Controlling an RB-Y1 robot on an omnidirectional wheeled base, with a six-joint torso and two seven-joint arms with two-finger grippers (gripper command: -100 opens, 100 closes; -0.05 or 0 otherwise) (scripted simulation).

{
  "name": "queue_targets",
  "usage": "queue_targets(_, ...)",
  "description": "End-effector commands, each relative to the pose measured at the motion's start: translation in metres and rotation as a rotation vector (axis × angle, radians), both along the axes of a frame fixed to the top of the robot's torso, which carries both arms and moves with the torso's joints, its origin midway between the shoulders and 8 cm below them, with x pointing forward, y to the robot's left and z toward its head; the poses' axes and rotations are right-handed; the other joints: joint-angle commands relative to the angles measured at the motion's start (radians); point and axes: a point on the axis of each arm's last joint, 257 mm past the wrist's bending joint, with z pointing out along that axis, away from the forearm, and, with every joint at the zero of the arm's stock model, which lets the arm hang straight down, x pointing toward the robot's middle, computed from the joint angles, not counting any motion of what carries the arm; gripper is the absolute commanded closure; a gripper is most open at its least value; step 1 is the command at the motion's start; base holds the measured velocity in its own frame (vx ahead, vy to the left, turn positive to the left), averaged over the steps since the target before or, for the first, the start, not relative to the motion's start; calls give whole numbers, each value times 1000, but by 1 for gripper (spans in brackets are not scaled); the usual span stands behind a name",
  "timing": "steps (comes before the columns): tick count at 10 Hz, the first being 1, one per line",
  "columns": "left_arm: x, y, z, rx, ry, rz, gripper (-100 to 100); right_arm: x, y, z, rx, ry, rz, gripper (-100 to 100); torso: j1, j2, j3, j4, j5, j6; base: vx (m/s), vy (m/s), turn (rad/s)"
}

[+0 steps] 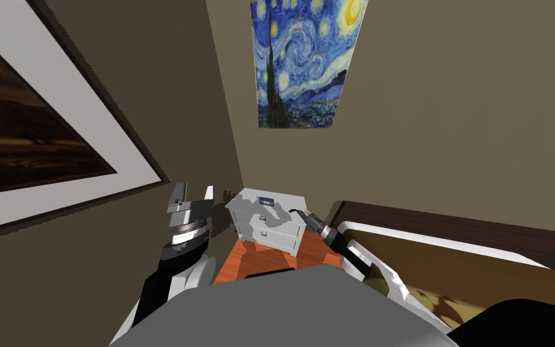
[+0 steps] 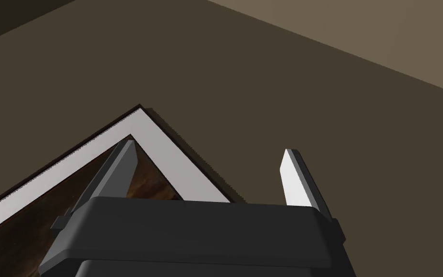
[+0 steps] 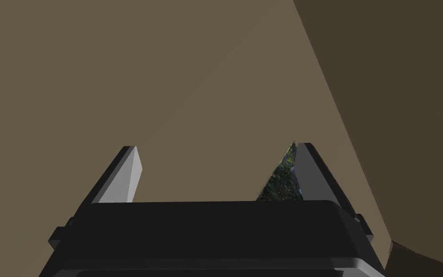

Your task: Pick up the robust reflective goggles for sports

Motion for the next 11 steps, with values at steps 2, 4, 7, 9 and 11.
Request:
queue_targets(2, 0, 0, 0, 0, 0, 0, 0, -10, -11, -33, -136, 42, 34, -100, 0, 0, 0, 0, 0, 0, 12, 8, 323)
queue_targets(4, 0, 0, 0, 0, 0, 0, 0, -16, -22, -54, -223, 72, 55, -100, 0, -1, 0, 0, 0, 0, 15, 1, 240)
queue_targets(7, 0, 0, 0, 0, 0, 0, 0, -34, -48, -96, -386, 134, 97, -100, 0, -1, 0, 0, 0, 1, 19, 1, 271)
queue_targets(9, 0, 0, 0, 0, 0, 0, 0, -46, -65, -115, -470, 167, 120, -100, 0, -1, -1, 0, 0, 1, 23, -3, 228)
queue_targets(11, 0, 0, 0, 0, 0, 0, 0, -59, -87, -134, -561, 203, 148, -100, -1, -3, -1, -1, 0, 0, 38, -11, 334)
